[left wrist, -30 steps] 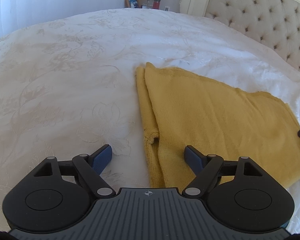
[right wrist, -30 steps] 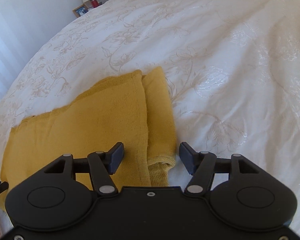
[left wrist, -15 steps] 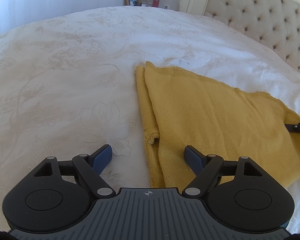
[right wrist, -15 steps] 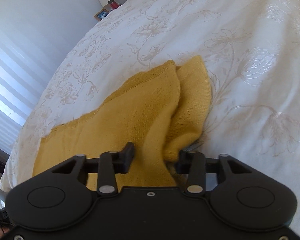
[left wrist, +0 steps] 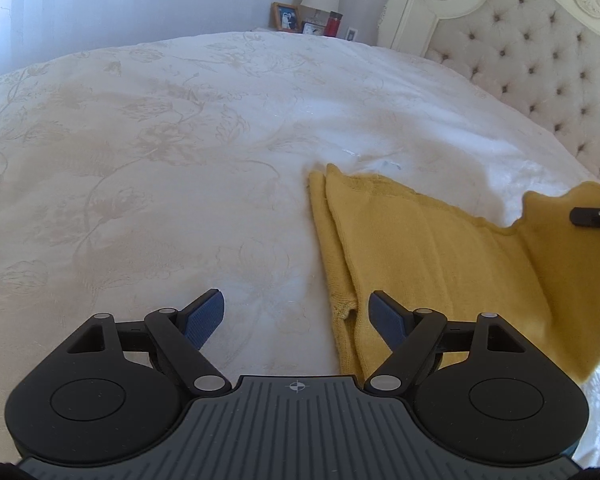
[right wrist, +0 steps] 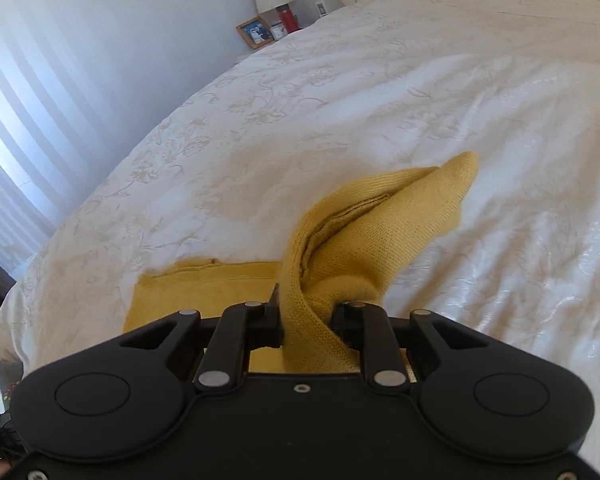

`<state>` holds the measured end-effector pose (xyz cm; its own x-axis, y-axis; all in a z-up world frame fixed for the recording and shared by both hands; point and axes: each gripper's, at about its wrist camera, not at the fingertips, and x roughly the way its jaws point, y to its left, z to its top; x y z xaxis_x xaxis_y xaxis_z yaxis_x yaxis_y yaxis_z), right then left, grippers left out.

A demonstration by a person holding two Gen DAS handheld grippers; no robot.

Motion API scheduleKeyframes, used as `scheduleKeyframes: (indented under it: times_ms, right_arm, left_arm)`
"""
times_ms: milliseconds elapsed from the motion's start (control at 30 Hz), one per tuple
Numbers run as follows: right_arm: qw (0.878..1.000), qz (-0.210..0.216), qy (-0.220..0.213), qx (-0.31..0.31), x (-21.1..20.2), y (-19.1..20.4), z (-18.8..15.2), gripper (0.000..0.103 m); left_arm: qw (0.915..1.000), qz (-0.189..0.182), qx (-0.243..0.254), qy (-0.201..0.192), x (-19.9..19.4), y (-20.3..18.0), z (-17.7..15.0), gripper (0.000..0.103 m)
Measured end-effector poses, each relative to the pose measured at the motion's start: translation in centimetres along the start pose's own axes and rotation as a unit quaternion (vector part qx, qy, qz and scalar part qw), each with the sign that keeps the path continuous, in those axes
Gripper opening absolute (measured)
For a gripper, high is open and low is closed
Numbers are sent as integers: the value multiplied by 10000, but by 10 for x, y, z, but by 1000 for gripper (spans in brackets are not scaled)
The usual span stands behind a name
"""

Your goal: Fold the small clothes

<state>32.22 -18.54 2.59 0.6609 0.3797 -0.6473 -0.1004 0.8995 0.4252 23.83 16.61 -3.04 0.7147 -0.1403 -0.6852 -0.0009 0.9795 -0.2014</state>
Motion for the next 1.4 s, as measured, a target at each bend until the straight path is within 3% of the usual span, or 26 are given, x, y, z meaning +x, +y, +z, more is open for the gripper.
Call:
scheduleKeyframes:
  times_ms: [133,300,533,633,700,867,933,1100,1200,1400]
  right_arm:
    - [9991,275,207,-254,28,58,-14,27]
    - [9964,284,551,-579,74,115,-39,27]
    - [9862,-491,582,-1470,107,167,-70,28]
    - [9801,-667,611,-1769,115,183,-77,34]
    - [9791,-572,621,-1850,117,188,-78,38]
    - [9858,413,469,-1558,102,181,-74,39]
    - [9886,596,313,-1346,92,174,-69,39]
    - [9929,426,28,-1111,70,150,-63,39]
    - [9926,191,77,-1196,66,139,-70,39]
    - [9916,346,452,-1166,71,135,-100,39]
  left_arm:
    - [9998,187,-26,-31,-3,10,4,79]
    - [9993,283,-254,-17,-9,27,9,79]
    - [9983,294,-494,7,-13,40,14,79]
    - [9983,315,-497,21,-13,41,14,79]
    - [9982,325,-509,23,-13,41,13,79]
    - [9980,307,-553,71,-12,41,11,79]
    - [9981,283,-544,93,-10,40,11,79]
    - [9985,232,-471,121,-7,37,10,79]
    - [9988,182,-432,151,-7,34,9,79]
    - [9991,146,-332,211,-4,29,7,79]
